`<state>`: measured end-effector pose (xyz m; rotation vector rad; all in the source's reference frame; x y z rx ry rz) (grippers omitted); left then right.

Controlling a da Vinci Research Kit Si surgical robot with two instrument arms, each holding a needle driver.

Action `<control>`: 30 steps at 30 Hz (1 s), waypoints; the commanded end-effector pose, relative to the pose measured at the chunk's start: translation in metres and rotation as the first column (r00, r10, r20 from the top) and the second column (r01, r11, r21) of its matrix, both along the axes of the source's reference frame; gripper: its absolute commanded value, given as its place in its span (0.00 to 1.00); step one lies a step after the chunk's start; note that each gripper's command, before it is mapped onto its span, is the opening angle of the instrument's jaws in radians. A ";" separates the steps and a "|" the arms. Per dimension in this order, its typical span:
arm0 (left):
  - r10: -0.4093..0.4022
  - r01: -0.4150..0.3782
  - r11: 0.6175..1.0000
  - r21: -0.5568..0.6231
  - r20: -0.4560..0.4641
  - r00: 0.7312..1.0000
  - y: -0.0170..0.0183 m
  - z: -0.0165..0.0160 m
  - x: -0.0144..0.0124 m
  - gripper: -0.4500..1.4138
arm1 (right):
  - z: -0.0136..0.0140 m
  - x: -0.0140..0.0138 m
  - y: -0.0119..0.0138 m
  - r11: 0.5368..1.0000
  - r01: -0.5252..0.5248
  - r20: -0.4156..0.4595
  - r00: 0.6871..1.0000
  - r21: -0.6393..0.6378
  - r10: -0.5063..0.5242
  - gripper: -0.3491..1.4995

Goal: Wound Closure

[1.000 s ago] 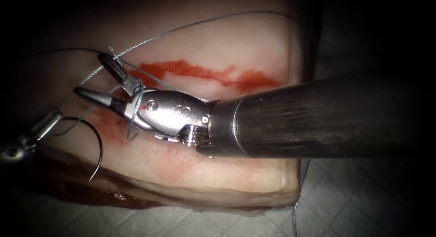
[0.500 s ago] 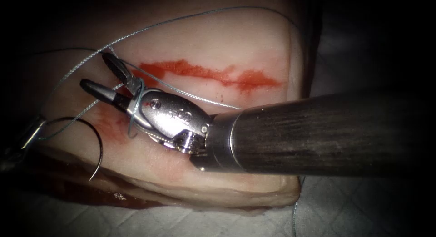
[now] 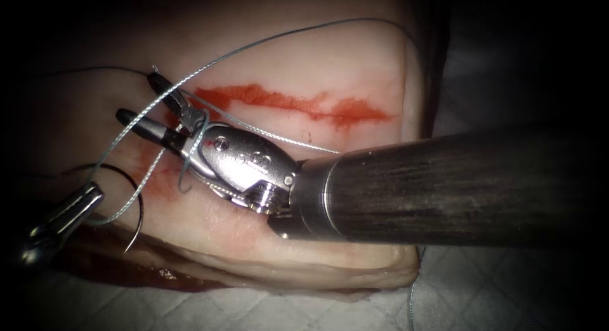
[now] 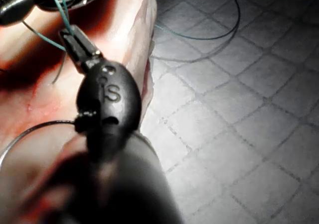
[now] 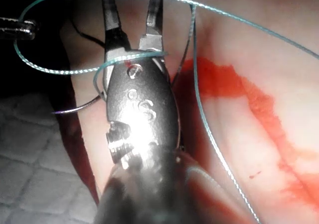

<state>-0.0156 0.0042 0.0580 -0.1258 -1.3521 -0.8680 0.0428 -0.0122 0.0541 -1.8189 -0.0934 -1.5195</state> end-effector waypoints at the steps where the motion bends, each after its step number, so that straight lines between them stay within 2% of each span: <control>1: 0.017 -0.018 1.000 0.020 0.020 1.000 -0.0001 0.0004 -0.0012 0.00 | 0.0006 0.0009 -0.0001 1.000 0.010 -0.004 1.000 -0.009 -0.010 0.35; 5: 0.072 -0.077 0.995 0.069 0.080 0.994 0.0015 -0.0003 -0.0029 0.00 | 0.0011 0.0011 -0.0004 1.000 0.011 0.002 1.000 -0.016 -0.011 0.35; 9: 0.115 -0.136 0.982 0.130 0.160 0.980 0.0040 -0.0018 -0.0029 0.00 | 0.0016 0.0012 -0.0007 1.000 0.012 0.007 1.000 -0.022 -0.012 0.35; 13: 0.119 -0.157 0.970 0.187 0.200 0.973 0.0075 -0.0042 -0.0018 0.00 | 0.0020 0.0013 -0.0009 1.000 0.015 0.009 1.000 -0.027 -0.015 0.35; 16: 0.087 -0.149 0.953 0.265 0.230 0.969 0.0105 -0.0059 -0.0010 0.00 | 0.0022 0.0014 -0.0011 0.999 0.023 0.008 1.000 -0.033 -0.023 0.35; 21: 0.072 -0.151 0.946 0.285 0.269 0.961 0.0153 -0.0068 -0.0004 0.00 | 0.0028 0.0020 -0.0019 0.997 0.058 0.001 0.998 -0.054 -0.058 0.35; 30: 0.106 -0.202 0.934 0.294 0.313 0.944 0.0175 -0.0071 -0.0024 0.00 | 0.0026 0.0022 -0.0020 0.996 0.065 -0.001 0.998 -0.057 -0.065 0.35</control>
